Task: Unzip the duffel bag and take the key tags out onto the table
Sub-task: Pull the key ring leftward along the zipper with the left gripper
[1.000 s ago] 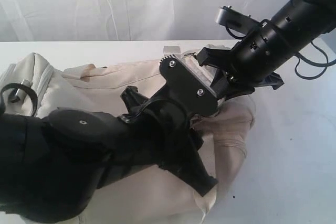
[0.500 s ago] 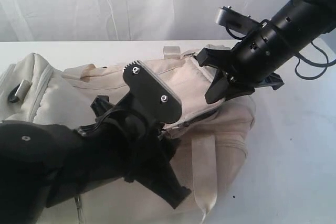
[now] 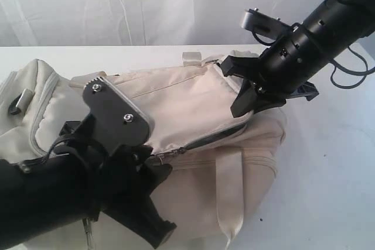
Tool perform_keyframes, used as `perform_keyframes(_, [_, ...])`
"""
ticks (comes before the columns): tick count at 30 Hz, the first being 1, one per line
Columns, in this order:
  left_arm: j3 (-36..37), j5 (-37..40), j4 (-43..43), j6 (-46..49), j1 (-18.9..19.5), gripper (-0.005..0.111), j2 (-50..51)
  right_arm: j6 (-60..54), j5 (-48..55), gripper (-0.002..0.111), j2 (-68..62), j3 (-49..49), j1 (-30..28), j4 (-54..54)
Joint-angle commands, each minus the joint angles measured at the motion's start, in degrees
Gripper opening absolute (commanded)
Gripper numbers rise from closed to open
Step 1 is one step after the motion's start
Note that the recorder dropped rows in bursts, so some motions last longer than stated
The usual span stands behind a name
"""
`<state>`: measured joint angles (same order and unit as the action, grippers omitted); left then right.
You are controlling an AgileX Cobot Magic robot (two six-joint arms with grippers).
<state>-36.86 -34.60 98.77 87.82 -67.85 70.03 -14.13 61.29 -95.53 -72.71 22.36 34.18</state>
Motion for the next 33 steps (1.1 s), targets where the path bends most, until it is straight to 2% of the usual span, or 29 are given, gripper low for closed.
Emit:
perform_keyframes(1, [3.16,0.04,1.17,-2.70,-0.19,0.000,-4.34,0.38,0.10,0.000,-0.02,0.22,-0.18,-1.62])
perform_keyframes(18, [13.28,-0.89,1.17,-9.86,-0.19,0.000,-25.20,0.48,0.22,0.000,-0.02,0.22,-0.18,-1.88])
perform_keyframes(28, [16.35,-5.19,1.17,-12.56,-0.19,0.000,-33.11,1.10,0.21,0.000,-0.02,0.22,-0.18,-2.95])
perform_keyframes(33, [16.35,-11.52,1.17,-11.54,-0.19,0.000,-34.04,2.14,0.11,0.000,-0.02,0.22,-0.18,-4.72])
